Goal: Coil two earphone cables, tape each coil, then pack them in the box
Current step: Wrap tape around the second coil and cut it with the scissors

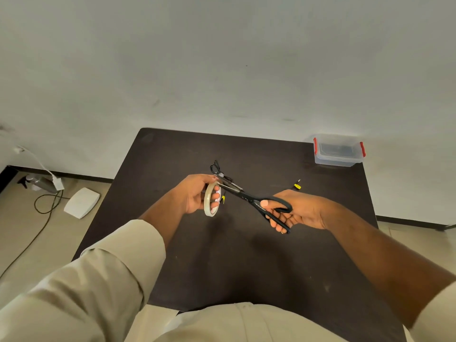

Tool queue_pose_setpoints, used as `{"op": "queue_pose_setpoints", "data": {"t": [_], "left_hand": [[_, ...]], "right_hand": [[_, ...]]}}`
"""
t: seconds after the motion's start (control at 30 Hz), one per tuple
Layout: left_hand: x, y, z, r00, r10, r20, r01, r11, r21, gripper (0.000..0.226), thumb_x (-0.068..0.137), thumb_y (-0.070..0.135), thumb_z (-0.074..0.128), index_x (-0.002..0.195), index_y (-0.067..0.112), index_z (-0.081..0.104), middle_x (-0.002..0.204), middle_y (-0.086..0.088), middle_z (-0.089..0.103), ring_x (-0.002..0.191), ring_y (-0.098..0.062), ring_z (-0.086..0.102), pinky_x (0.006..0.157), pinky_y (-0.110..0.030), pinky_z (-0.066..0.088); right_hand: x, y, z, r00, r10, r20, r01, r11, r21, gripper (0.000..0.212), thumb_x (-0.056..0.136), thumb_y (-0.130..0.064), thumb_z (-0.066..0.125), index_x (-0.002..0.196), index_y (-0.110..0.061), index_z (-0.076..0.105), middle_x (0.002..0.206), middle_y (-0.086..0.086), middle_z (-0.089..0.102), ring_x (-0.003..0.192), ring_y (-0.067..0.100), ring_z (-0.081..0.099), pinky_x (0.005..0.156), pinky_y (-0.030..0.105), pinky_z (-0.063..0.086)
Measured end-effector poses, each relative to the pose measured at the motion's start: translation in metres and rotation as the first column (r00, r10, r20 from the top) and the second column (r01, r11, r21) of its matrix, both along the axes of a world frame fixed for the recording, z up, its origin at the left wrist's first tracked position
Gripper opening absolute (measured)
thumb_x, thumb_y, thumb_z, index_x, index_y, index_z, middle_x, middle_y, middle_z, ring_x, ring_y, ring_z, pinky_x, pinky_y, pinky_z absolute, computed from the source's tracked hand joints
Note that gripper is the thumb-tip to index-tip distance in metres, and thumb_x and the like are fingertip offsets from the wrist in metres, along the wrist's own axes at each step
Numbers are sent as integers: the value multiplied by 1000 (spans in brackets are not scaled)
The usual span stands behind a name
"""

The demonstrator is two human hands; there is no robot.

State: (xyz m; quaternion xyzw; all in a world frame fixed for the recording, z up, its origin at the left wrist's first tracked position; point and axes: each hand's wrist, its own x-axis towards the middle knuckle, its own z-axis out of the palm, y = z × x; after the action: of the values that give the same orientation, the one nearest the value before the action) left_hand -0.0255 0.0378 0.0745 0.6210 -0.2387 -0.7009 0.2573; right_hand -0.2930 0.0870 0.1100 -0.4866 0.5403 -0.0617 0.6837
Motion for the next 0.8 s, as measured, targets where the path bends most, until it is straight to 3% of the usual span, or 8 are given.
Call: {"op": "queue_pose_setpoints", "data": {"t": [0.2,0.37,0.53,0.8], "left_hand": [[-4,-2,5,1000,-13,11,13,1000,-13,17,90,11,56,101,11,69,67,-8,63,52,-20,58,63,-39,56],[-6,1,4,999,-38,28,39,999,-18,19,91,13,57,106,11,67,68,-8,62,54,-19,57,61,-39,56],[-7,3,2,1000,-31,-3,31,999,-11,18,90,13,58,104,8,68,67,-8,62,53,-18,57,63,-40,58],[-8,0,2,998,-56,-34,56,998,-9,22,91,11,56,111,9,65,72,-10,63,56,-18,58,65,-43,58]], "right_hand": [[11,2,3,995,-82,-53,80,996,-36,44,83,-49,65,87,-6,66,75,12,69,64,22,64,60,30,56],[11,2,6,989,-111,-98,106,993,-56,51,83,-50,66,96,-1,68,75,11,69,64,19,64,60,28,56],[8,2,10,985,-81,-153,71,995,-69,52,85,-48,65,100,2,67,79,12,68,69,21,63,70,33,55],[-4,7,6,983,-50,-174,43,998,-46,49,87,-44,64,104,2,66,80,12,67,69,20,63,70,32,55]]}}
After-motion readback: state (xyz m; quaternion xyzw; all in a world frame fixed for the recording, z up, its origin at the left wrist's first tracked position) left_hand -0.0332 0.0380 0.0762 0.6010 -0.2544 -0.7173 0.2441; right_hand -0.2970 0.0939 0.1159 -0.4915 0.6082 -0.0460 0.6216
